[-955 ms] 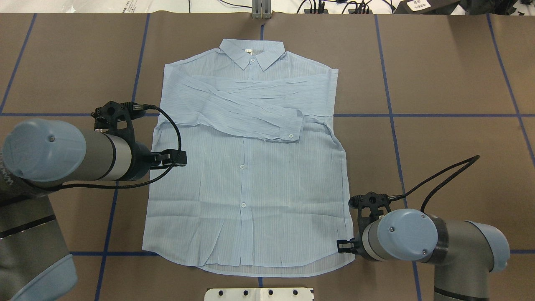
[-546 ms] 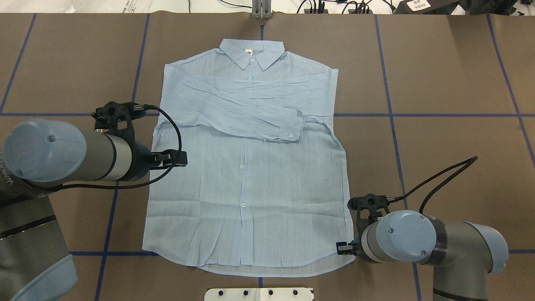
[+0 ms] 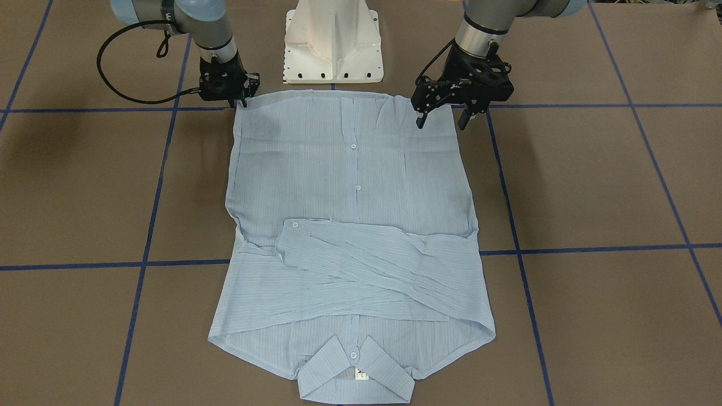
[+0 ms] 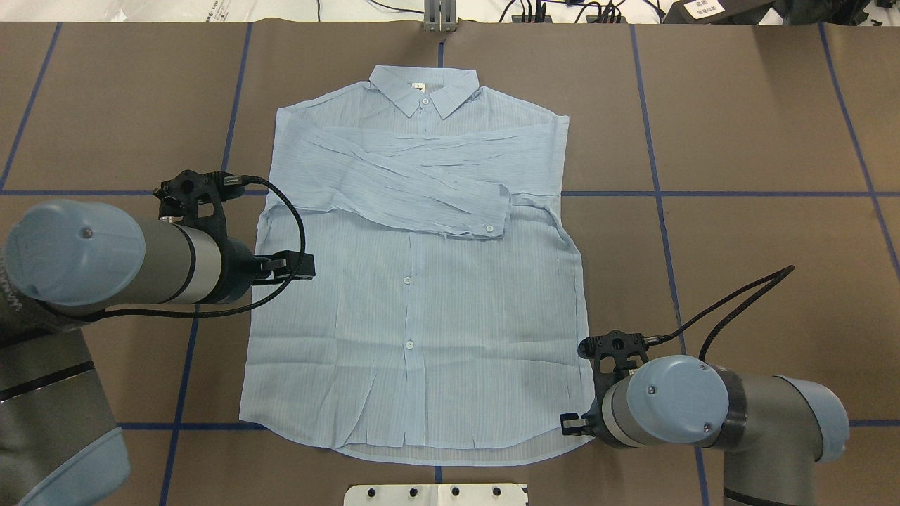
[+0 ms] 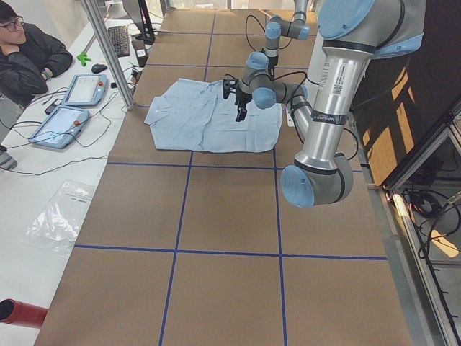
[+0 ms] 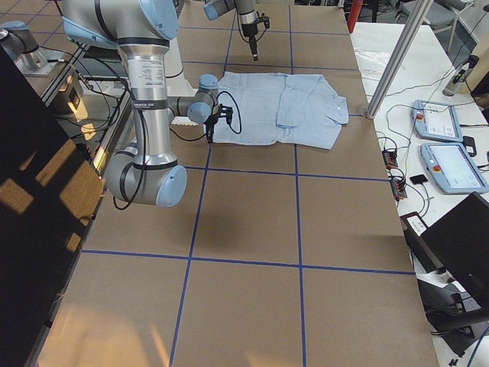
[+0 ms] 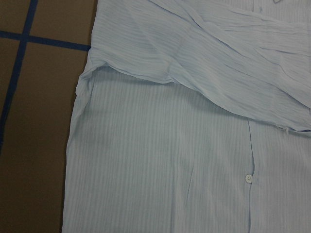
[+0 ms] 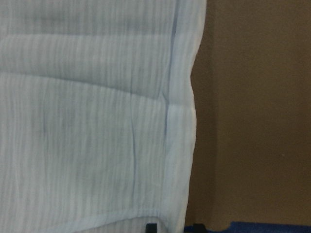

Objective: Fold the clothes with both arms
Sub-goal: 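Lower both grippers to the hem corners nearest the robot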

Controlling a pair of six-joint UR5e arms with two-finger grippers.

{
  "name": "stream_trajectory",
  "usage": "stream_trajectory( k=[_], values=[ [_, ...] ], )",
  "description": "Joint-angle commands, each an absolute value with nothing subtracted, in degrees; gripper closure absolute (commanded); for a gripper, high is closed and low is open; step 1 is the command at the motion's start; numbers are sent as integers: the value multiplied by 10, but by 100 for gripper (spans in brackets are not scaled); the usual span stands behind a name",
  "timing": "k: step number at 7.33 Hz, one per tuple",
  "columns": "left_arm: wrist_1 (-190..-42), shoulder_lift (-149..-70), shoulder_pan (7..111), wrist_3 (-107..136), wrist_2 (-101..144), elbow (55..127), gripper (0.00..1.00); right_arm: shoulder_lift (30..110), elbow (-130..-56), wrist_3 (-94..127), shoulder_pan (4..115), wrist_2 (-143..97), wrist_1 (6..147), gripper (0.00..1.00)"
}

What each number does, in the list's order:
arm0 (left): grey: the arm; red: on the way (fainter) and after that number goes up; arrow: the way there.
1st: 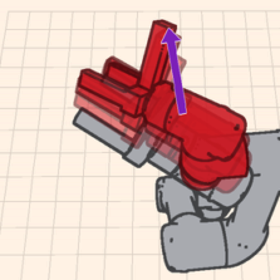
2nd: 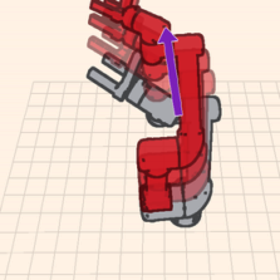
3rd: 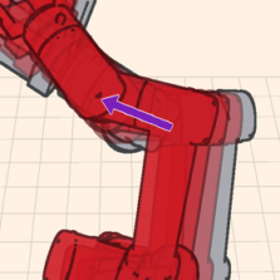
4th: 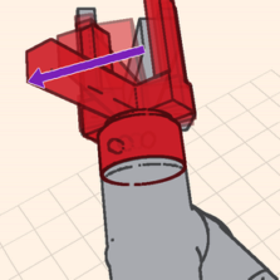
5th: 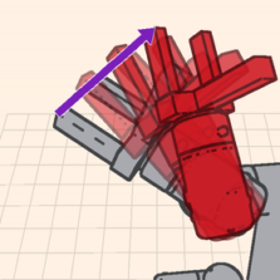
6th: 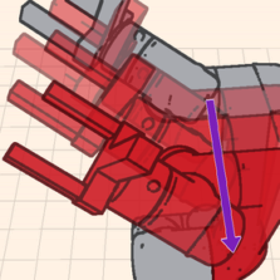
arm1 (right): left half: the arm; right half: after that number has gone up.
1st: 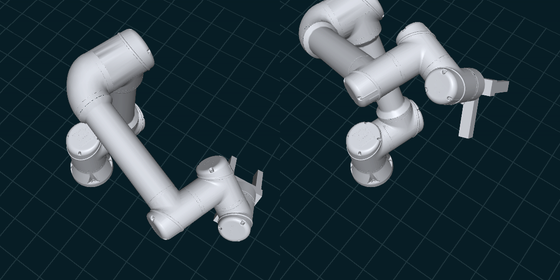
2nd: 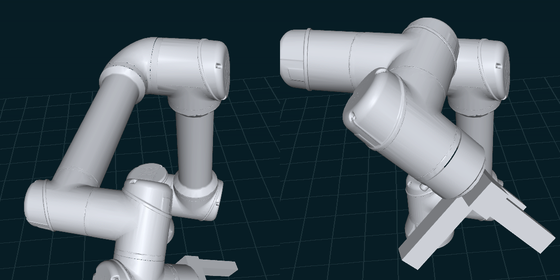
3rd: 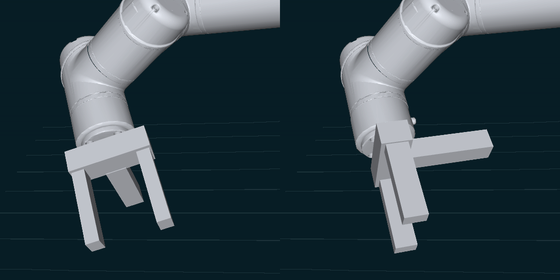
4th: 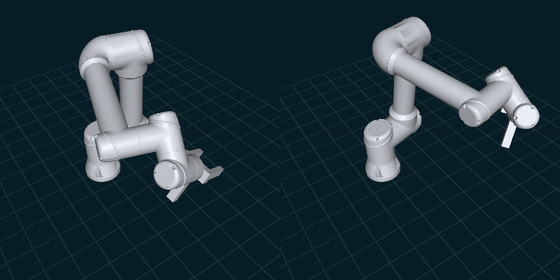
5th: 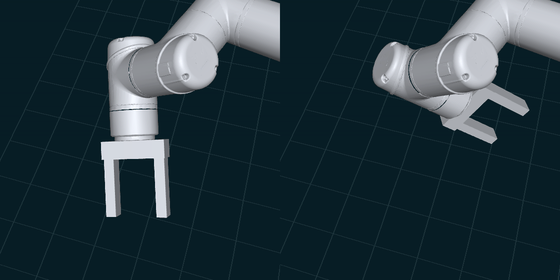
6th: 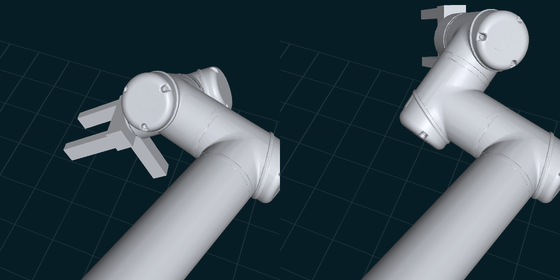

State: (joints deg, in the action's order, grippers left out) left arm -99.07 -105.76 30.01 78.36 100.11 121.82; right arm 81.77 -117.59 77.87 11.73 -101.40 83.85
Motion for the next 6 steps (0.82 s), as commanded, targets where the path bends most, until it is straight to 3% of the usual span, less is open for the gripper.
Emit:
stream_trajectory(
  k=[1,6],
  values=[
    [-991,-1058,300,784,1001,1218,1,817,-1172,779,114,-1014,838,67],
    [-991,-1058,298,785,1000,1217,1,817,-1170,779,115,-1014,838,69]
  ],
)
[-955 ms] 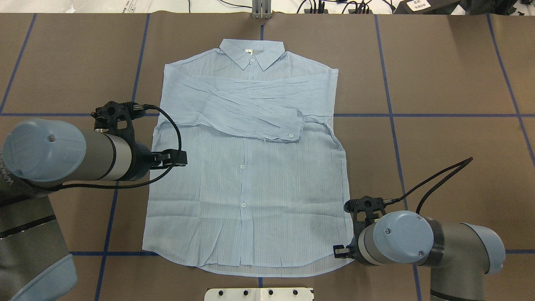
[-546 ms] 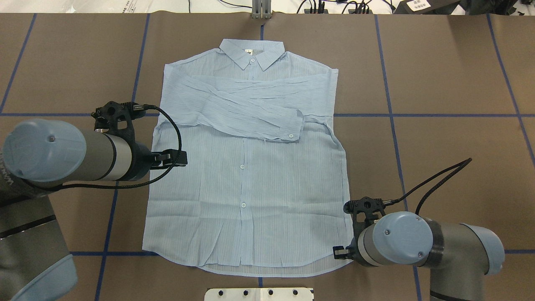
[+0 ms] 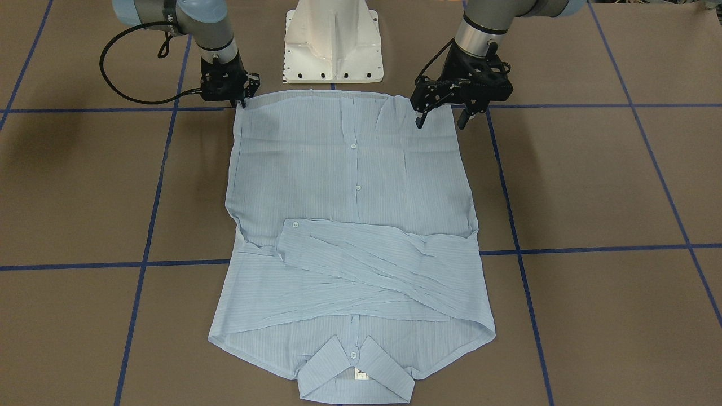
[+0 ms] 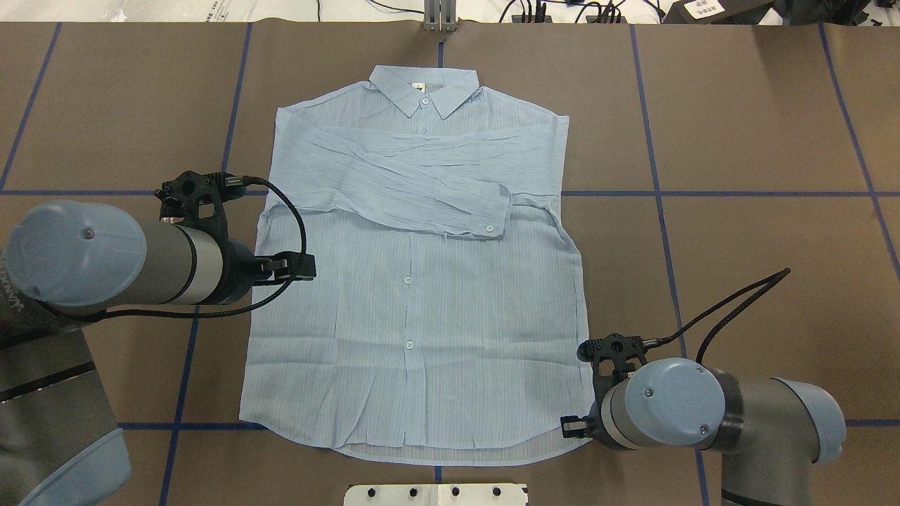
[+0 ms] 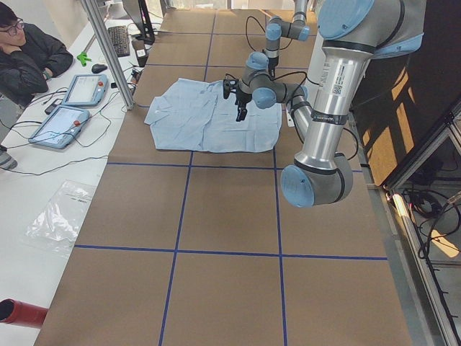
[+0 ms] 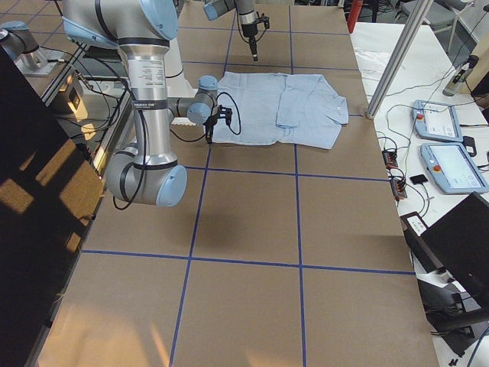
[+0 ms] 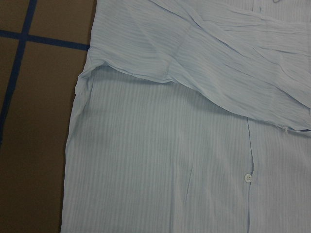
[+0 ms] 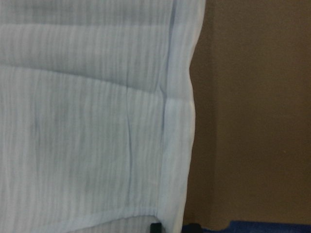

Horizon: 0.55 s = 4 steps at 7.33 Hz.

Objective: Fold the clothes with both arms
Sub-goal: 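Lower both grippers to the hem corners nearest the robot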

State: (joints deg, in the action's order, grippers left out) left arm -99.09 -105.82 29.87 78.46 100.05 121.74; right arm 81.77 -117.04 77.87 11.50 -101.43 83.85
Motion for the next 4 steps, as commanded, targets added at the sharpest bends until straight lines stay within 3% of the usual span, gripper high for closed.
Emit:
stream_trajectory(
  k=[1,2,3,4],
  values=[
    [-991,-1058,298,785,999,1217,1,817,-1170,779,115,-1014,838,73],
    [-991,-1058,298,785,999,1217,1,817,-1170,779,114,-1013,838,80],
    [-991,-1058,298,785,999,1216,1,818,-1171,779,116,-1013,838,100],
    [-991,-1058,298,785,999,1216,1,817,-1172,779,116,-1013,838,100]
  ],
)
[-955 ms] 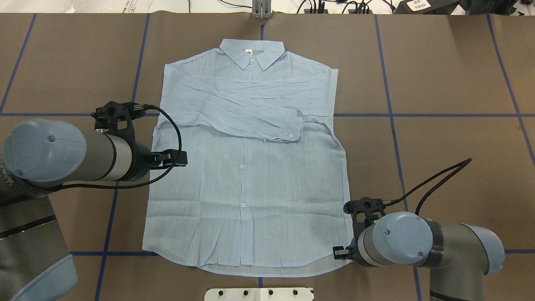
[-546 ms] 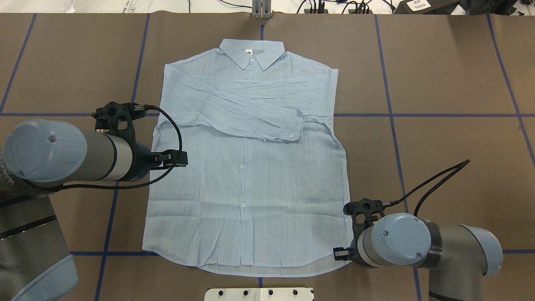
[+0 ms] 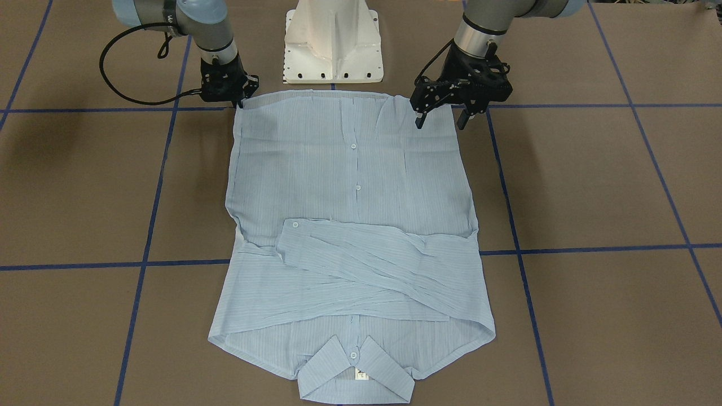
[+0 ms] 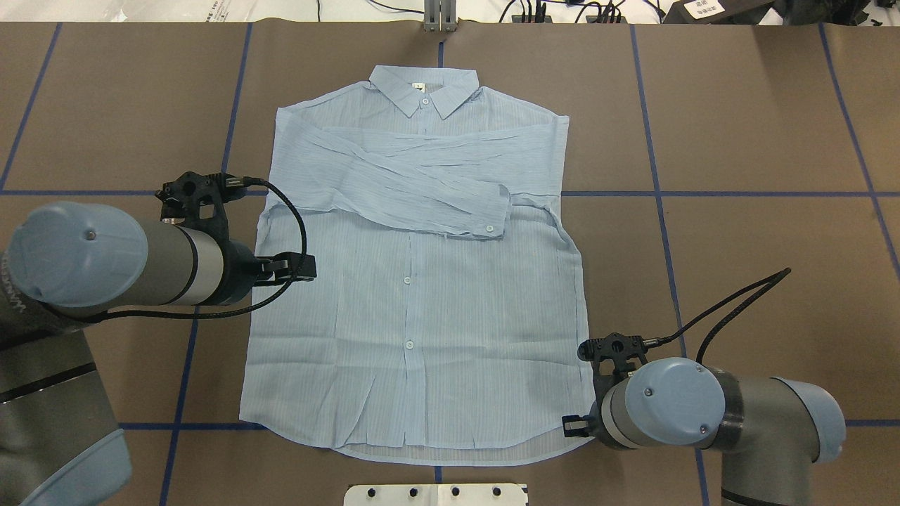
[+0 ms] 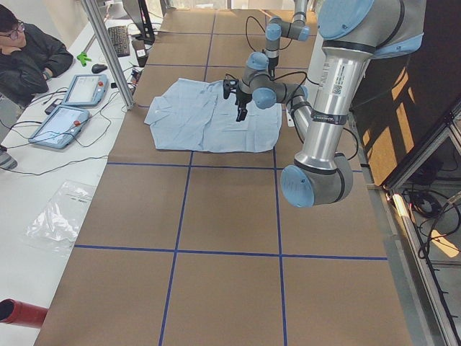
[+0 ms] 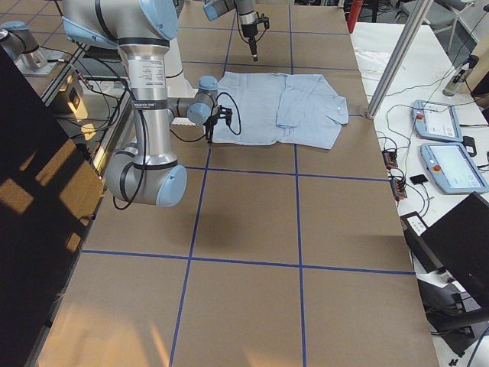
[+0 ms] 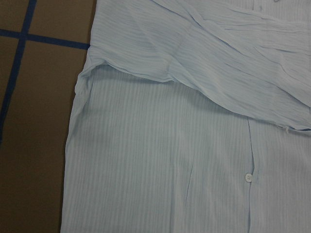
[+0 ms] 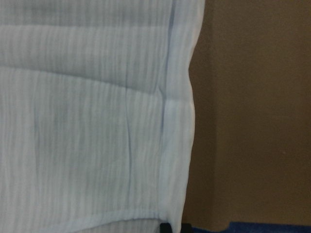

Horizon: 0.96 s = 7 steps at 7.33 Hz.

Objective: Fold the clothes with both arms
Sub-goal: 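Lower both grippers to the hem corners nearest the robot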

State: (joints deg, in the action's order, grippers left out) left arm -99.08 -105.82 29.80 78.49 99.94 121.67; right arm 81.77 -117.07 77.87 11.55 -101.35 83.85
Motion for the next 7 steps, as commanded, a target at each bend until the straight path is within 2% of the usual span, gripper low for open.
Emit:
stream_trajectory(
  k=[1,5,7],
  values=[
    [-991,-1058,298,785,999,1217,1,813,-1176,779,121,-1013,838,100],
    [-989,-1020,286,814,1002,1220,1,797,-1184,779,133,-1002,835,100],
    [-990,-1006,217,893,998,1219,2,795,-1188,780,138,-1000,835,100]
  ],
)
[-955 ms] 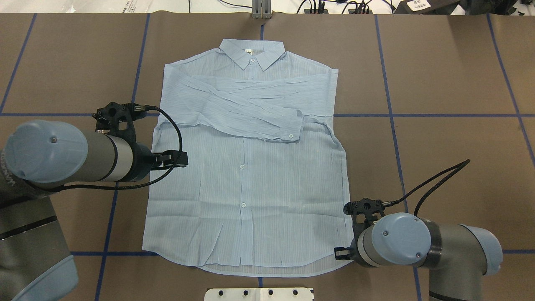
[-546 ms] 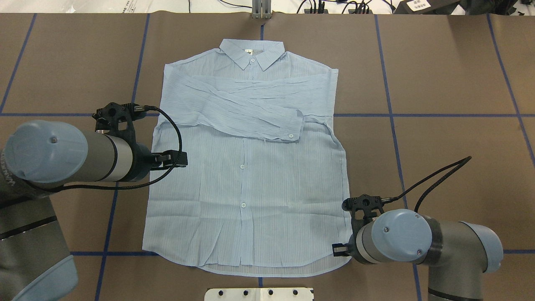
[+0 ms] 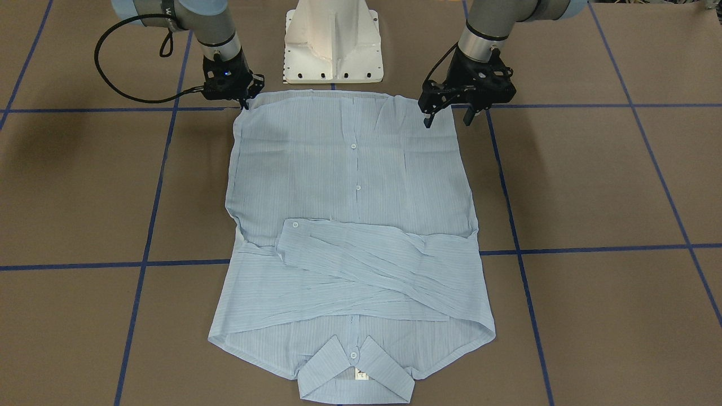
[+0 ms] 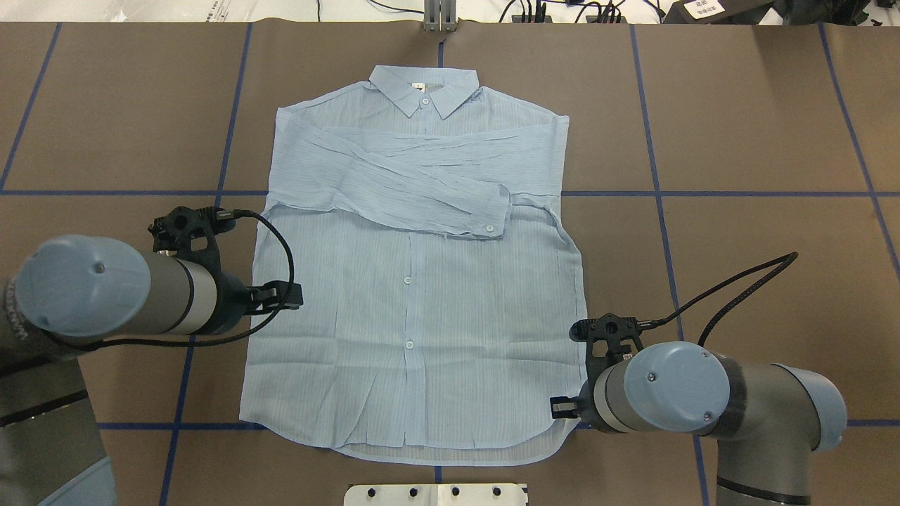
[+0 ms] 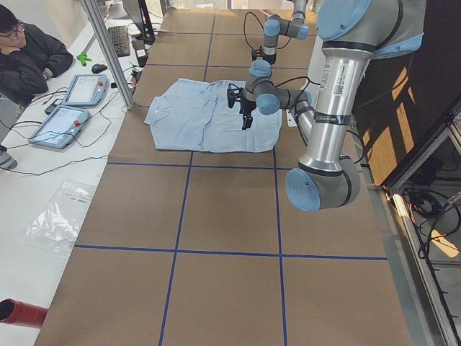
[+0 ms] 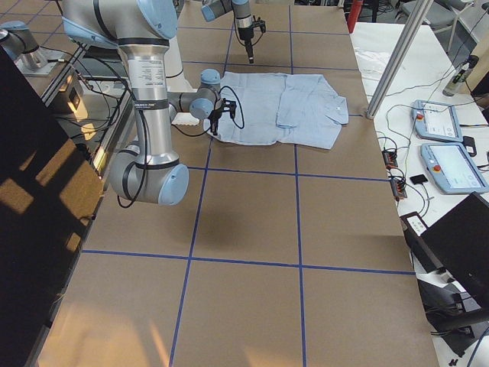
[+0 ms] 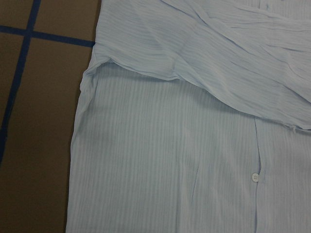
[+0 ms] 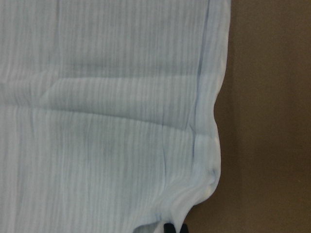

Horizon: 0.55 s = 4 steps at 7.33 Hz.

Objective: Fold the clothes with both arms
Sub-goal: 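Lower both grippers to the hem corners nearest the robot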

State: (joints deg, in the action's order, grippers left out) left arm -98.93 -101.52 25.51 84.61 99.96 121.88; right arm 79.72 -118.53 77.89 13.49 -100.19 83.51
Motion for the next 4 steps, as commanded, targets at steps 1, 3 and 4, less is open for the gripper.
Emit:
stream_trajectory(
  k=[1,3,4],
  values=[
    [-989,-996,183,930,994,1218,4,795,-1190,780,139,-994,834,100],
    [-989,-970,145,958,984,1218,10,791,-1193,780,141,-994,834,100],
    [-989,-957,133,964,983,1214,11,791,-1194,780,141,-995,833,100]
  ],
)
